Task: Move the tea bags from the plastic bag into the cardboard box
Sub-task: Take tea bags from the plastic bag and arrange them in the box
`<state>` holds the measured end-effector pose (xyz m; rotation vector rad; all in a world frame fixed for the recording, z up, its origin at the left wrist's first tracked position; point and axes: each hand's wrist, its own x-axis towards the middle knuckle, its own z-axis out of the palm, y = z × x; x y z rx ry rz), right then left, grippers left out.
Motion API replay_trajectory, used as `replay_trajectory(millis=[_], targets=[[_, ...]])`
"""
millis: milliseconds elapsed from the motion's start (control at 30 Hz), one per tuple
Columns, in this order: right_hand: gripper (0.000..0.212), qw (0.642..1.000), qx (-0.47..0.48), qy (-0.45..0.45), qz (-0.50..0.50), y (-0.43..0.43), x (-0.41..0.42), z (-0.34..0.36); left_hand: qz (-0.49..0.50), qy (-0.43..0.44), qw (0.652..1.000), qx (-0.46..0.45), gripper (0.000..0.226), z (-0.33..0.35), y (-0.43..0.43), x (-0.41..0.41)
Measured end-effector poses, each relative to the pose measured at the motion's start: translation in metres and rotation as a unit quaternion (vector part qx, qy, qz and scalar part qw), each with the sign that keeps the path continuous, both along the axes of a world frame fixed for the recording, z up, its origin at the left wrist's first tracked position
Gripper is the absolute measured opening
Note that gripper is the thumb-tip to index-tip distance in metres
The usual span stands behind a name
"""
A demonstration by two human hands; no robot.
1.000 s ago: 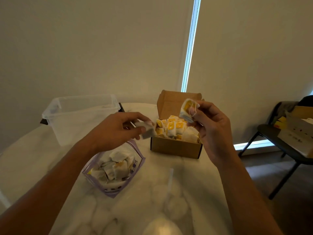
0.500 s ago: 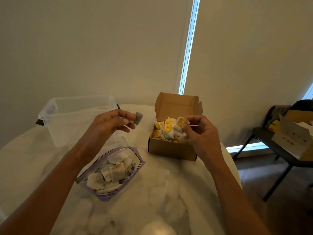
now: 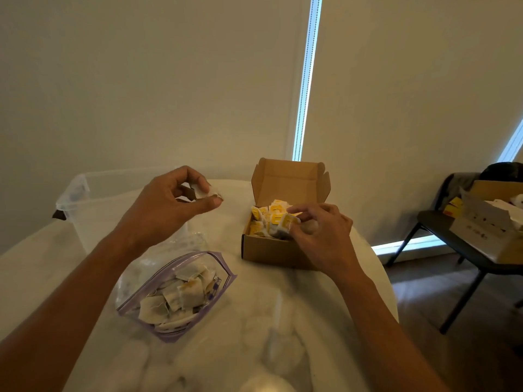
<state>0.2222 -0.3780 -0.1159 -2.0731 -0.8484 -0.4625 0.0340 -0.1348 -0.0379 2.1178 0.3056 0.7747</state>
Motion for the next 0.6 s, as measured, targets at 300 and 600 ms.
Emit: replay_trajectory(millis=[300,600], targets=[[0.02,0.997,0.057,0.033,0.04,-0.004,-0.007,0.003,-0.044,0.016,0.999,-0.017,0.027,-0.014,0.008,-0.007],[0.035,1.0,-0.01,-0.018,0.011,-0.002,-0.007,0.009,-0.083,0.008,0.996,0.015,0.033,-0.033,0.021,-0.009]])
